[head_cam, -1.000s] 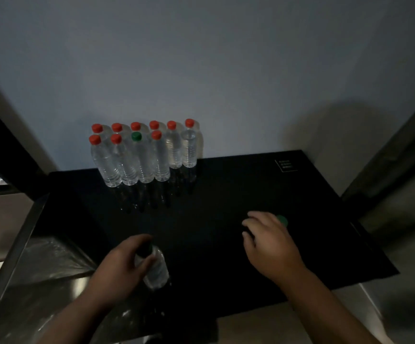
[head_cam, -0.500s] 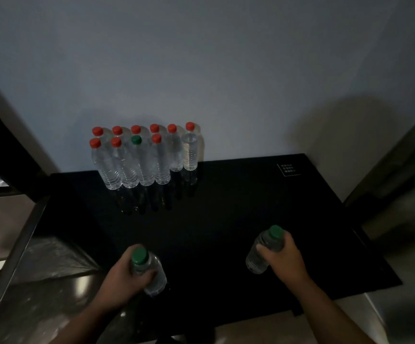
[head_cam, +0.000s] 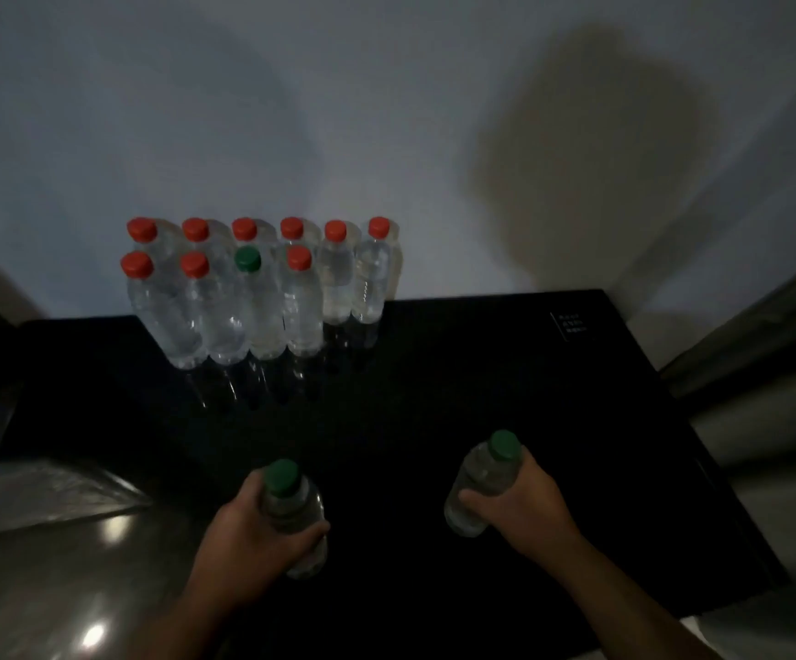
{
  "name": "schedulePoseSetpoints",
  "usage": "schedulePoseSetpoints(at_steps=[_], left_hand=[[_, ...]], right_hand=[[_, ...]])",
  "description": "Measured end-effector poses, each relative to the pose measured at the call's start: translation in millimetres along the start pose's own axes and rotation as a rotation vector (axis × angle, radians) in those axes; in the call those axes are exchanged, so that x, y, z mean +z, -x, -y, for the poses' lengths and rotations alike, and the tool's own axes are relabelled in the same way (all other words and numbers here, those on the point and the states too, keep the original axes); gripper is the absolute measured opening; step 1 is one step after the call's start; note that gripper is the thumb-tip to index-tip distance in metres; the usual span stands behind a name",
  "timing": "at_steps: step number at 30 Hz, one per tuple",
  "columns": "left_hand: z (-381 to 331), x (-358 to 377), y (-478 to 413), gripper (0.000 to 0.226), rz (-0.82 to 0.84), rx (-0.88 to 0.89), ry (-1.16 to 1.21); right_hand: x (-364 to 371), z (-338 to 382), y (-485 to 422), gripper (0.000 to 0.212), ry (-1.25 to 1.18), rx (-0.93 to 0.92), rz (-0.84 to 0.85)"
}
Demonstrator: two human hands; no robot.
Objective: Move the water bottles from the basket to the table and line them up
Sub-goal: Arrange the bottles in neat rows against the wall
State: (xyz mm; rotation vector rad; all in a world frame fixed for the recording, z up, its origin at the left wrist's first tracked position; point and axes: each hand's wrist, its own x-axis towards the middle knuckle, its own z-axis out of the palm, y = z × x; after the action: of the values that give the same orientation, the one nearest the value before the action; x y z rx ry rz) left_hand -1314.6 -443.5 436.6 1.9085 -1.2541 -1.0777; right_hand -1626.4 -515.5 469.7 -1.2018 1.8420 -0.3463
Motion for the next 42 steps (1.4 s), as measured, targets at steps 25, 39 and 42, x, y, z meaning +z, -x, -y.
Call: schedulePoseSetpoints(at_steps=[25, 39, 42], left_hand=[[-130, 69, -223, 0.064, -0.462, 0.119, -0.062], [-28, -51, -197, 0.082, -0.867, -0.110, 0.185], [-5, -87, -215, 0.091, -0.719, -0.112, 0.297]], right_hand=[[46, 163, -201, 0.056, -0.096, -0.482, 0.057], [68, 142, -224, 0.064, -0.162, -0.440, 0.062], [78, 141, -228, 0.063, -0.248, -0.431, 0.071]])
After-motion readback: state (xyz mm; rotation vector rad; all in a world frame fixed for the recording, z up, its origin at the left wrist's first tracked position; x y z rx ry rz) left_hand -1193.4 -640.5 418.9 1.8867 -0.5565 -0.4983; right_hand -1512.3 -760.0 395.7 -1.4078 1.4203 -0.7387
